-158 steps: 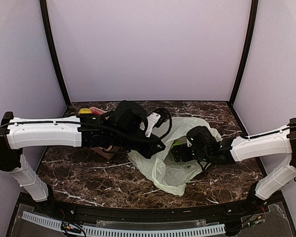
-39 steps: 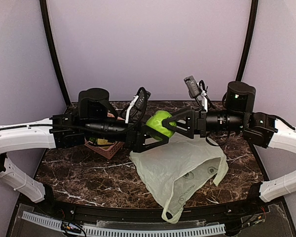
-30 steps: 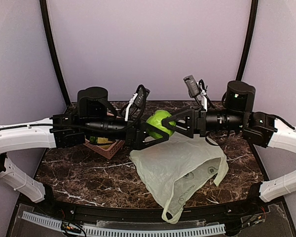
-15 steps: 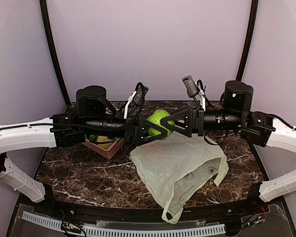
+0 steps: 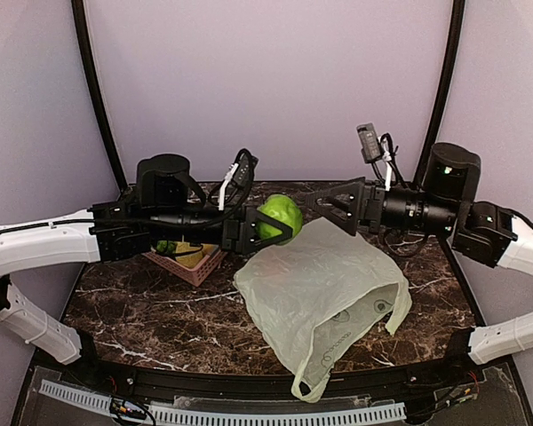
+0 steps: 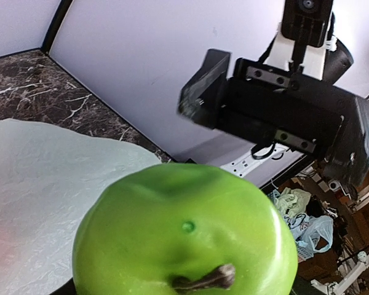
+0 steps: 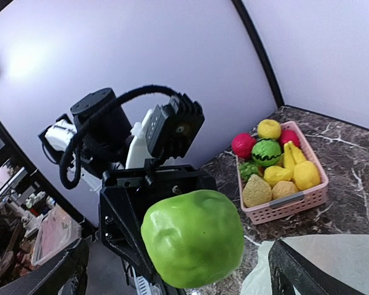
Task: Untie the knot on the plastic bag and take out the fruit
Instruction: Pass from the right arm to the left, then place the fake fruit in the bin.
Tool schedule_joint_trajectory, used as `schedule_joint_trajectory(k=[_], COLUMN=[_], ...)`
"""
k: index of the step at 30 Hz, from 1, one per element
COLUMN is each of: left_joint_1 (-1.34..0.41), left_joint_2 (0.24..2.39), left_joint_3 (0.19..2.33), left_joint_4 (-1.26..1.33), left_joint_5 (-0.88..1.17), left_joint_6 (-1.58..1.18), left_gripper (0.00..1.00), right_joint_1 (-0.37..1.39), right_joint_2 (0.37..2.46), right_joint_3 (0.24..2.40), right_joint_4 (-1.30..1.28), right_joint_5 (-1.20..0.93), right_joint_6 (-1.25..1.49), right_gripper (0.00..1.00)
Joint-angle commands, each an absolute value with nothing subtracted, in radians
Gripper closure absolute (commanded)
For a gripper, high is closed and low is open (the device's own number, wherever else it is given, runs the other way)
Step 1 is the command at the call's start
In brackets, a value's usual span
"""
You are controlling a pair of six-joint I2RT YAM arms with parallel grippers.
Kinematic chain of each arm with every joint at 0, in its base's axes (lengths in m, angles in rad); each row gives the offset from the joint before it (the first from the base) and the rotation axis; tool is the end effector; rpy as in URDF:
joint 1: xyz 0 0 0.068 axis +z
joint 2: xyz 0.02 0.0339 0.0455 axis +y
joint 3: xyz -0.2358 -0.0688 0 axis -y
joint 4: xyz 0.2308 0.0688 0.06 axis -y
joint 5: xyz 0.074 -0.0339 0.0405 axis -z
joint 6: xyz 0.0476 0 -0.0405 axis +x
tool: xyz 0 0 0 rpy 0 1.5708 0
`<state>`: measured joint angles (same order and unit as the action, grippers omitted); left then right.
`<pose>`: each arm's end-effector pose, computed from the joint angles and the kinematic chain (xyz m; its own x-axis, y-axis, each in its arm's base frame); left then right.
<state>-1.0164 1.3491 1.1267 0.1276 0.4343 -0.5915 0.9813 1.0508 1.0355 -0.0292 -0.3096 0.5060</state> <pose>0.1531 -0.2853 0.3401 -0.5944 -0.0009 -0.8042 0.7955 0.1457 -0.5882 0.1290 0.2190 0.3693 -0.4874 0.1017 -0.8673 -0.8285 0.2598 0.4961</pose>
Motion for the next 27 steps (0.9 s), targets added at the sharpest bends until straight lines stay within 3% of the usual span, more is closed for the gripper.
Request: schedule_joint_trajectory(k=[1, 11, 27], left_joint_1=[-0.957, -0.576, -0.330], left_joint_2=[1.277, 1.329, 1.759], left_joint_3=[1.109, 1.192, 1.605], left_joint_4=[-0.057, -0.445, -0.620], left_joint_5=[0.378, 0.275, -0.110], left_joint_6=[-0.563, -0.364, -0.018], left_gripper=[0.59, 0.61, 0.61], right_joint_1=[0.980, 0.980, 0.980], right_joint_2=[0.967, 0.982, 0.970], right_joint_3=[1.013, 1.012, 0.983], right_joint_4=[-0.089, -0.159, -0.167], right_joint_5=[-0.050, -0.003, 0.027], right_joint_6=[0.506, 0.529, 0.555], right_gripper=[0.01, 0.01, 0.01])
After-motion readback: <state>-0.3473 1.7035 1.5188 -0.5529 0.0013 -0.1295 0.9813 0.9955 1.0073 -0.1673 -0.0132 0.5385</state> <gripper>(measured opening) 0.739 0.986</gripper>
